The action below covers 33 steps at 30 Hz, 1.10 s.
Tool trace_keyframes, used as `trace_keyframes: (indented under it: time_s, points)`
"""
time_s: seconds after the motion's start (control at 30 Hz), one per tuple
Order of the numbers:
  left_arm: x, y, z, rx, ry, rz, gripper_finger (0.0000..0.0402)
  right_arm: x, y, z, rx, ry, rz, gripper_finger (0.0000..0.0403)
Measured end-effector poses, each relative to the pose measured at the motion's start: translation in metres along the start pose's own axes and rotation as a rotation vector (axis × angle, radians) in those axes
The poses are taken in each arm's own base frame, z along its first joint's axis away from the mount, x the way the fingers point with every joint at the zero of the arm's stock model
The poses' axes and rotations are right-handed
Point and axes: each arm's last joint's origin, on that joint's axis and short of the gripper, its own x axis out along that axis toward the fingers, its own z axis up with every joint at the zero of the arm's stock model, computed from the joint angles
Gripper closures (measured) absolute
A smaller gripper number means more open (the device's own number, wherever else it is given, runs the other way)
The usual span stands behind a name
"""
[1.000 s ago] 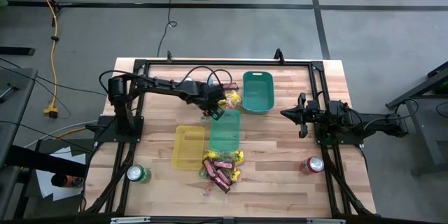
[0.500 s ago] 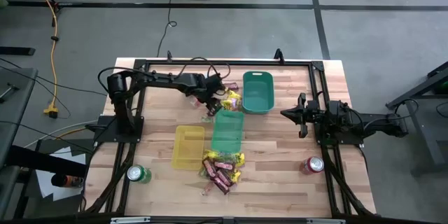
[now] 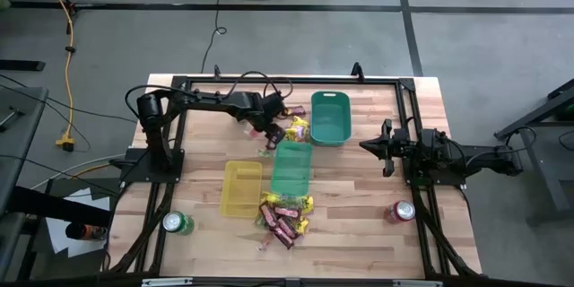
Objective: Sort candy
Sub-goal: Put the brown chocolate bar into the yellow bin
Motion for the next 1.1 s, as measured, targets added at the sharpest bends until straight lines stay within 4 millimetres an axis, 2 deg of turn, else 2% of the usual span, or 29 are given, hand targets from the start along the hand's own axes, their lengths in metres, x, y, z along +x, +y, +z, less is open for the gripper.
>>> trace_keyframes:
  time_s: [0.27,0.57,0.8,1.1]
  points:
    - [0.000,-0.005,0.001,-0.091,-0.007,-0.045,0.0216,0.000,0.000,0.000,0.000,0.001,0.000,0.0402]
    - [0.000,-0.019,-0.002,-0.128,-0.035,-0.085,0.0216,0.000,0.000,0.000,0.000,0.000,0.000,0.0402]
    - [-0.001,-0.023,-0.006,-0.143,-0.080,0.003,0.0216,0.000,0.000,0.000,0.000,0.000,0.000,0.0402]
    - [0.002,-0.023,-0.009,-0.180,-0.094,0.027,0.0216,0.000,0.000,0.000,0.000,0.000,0.000,0.0402]
